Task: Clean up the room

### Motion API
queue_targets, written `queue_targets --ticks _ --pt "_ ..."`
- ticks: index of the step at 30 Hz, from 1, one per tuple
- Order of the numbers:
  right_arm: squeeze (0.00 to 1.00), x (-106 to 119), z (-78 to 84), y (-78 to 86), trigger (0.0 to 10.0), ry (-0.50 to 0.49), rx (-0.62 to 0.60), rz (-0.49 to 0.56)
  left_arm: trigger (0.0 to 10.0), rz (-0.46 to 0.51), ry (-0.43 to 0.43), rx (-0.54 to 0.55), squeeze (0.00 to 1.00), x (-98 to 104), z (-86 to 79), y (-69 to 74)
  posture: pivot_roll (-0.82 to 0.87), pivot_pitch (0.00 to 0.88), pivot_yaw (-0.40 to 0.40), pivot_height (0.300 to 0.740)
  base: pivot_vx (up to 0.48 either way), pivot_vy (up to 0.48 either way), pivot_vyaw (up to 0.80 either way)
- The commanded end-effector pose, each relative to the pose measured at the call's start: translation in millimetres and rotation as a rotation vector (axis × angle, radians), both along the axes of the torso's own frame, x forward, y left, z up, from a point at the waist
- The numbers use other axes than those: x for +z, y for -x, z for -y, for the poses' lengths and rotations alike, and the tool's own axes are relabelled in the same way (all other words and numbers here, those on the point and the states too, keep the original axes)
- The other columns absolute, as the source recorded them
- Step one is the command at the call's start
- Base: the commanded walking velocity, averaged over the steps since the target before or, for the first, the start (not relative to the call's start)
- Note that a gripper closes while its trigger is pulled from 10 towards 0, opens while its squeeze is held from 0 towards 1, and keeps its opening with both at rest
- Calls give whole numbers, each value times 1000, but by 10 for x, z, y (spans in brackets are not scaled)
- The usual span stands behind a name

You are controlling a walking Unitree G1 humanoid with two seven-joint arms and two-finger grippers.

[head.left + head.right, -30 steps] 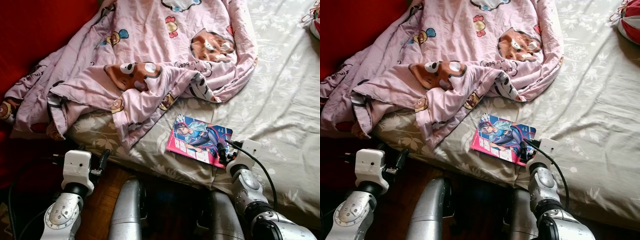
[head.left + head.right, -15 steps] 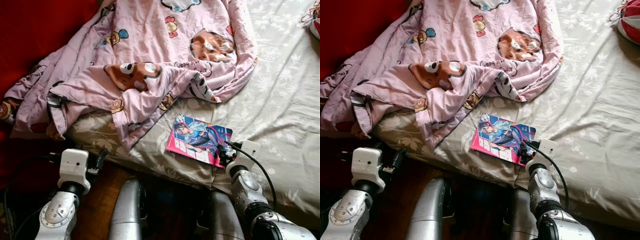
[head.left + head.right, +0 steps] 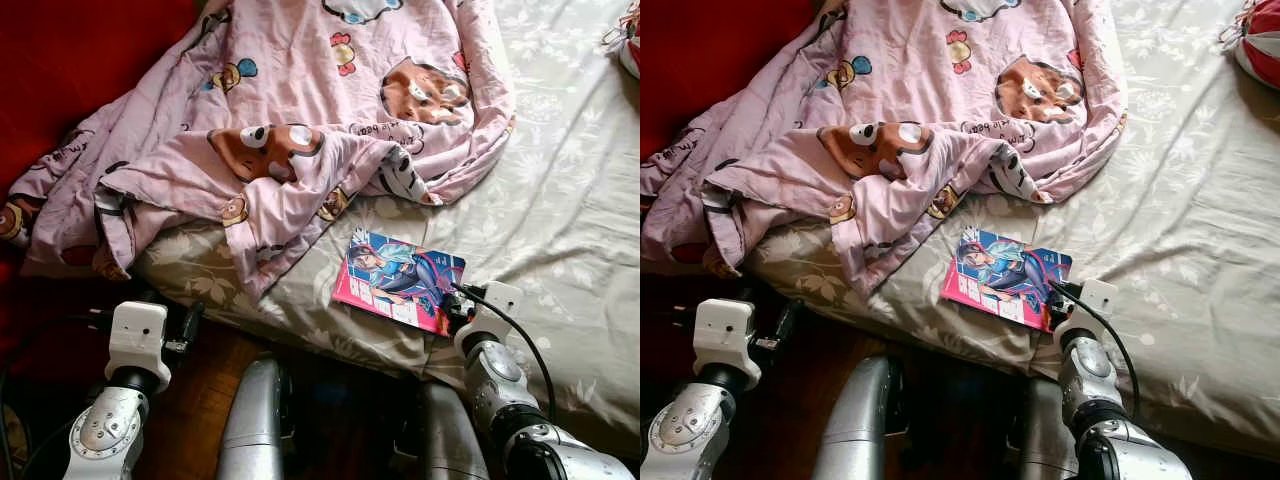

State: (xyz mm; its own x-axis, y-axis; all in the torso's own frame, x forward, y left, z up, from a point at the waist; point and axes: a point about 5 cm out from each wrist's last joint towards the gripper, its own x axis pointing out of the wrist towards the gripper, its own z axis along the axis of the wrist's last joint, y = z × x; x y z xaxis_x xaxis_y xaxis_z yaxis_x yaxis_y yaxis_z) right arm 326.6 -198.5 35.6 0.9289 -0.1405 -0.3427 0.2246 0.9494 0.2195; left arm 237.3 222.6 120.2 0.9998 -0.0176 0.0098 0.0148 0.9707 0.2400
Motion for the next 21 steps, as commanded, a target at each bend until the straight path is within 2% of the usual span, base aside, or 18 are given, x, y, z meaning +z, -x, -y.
queue_targets --ticks 1,21 --pt "0 -171 33 137 0 -15 -21 -76 10000 -39 -1 6 0 -96 -21 59 249 407 31 622 0 0 0" --pt "0 -223 12 176 0 -21 -19 -103 10000 -42 0 10 0 -123 -27 38 248 393 30 622 0 0 0"
